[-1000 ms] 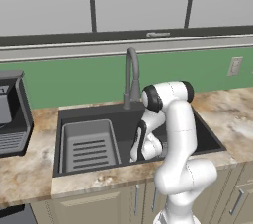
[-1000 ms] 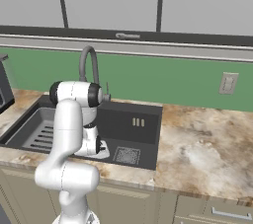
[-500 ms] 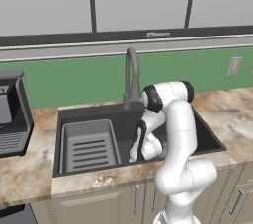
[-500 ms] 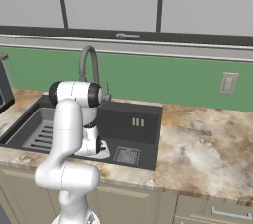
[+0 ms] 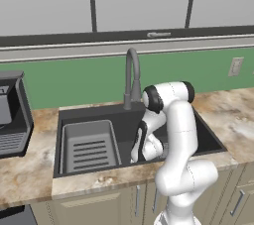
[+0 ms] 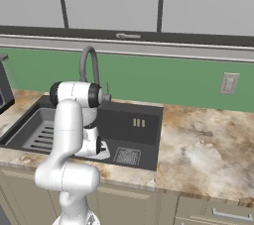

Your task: Pick up the dish brush and bar soap from the sink, and place them back in the cabinet, and close the cabinet doors.

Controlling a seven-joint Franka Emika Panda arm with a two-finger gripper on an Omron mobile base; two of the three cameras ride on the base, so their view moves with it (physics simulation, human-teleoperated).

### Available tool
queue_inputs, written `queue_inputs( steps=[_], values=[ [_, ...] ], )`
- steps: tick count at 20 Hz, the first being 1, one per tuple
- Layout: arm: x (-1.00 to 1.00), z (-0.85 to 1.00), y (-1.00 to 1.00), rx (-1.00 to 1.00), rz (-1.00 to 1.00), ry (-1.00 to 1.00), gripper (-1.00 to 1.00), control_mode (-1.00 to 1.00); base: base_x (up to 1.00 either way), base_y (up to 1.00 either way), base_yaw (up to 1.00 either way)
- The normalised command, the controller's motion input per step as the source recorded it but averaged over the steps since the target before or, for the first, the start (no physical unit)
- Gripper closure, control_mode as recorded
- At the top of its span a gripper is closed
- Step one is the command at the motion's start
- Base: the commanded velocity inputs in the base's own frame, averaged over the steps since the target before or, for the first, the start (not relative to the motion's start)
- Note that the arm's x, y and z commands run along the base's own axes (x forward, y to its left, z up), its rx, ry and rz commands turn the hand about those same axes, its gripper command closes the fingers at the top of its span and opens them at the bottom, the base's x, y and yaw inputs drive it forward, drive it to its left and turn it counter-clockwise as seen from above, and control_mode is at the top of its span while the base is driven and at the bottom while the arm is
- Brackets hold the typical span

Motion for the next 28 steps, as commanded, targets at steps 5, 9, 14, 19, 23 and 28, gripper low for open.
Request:
queue_inputs(
  steps=[5,9,14,19,23,28],
  values=[
    [0.00,0.00,0.00,0.00,0.00,0.00,1.00,-1.00,0.00,0.00,0.00],
    [0.00,0.00,0.00,0.00,0.00,0.00,1.00,-1.00,0.00,0.00,0.00],
    [0.00,0.00,0.00,0.00,0.00,0.00,1.00,-1.00,0.00,0.00,0.00],
    [0.00,0.00,0.00,0.00,0.00,0.00,1.00,-1.00,0.00,0.00,0.00],
    [0.00,0.00,0.00,0.00,0.00,0.00,1.00,-1.00,0.00,0.00,0.00],
    [0.00,0.00,0.00,0.00,0.00,0.00,1.00,-1.00,0.00,0.00,0.00]
  ],
)
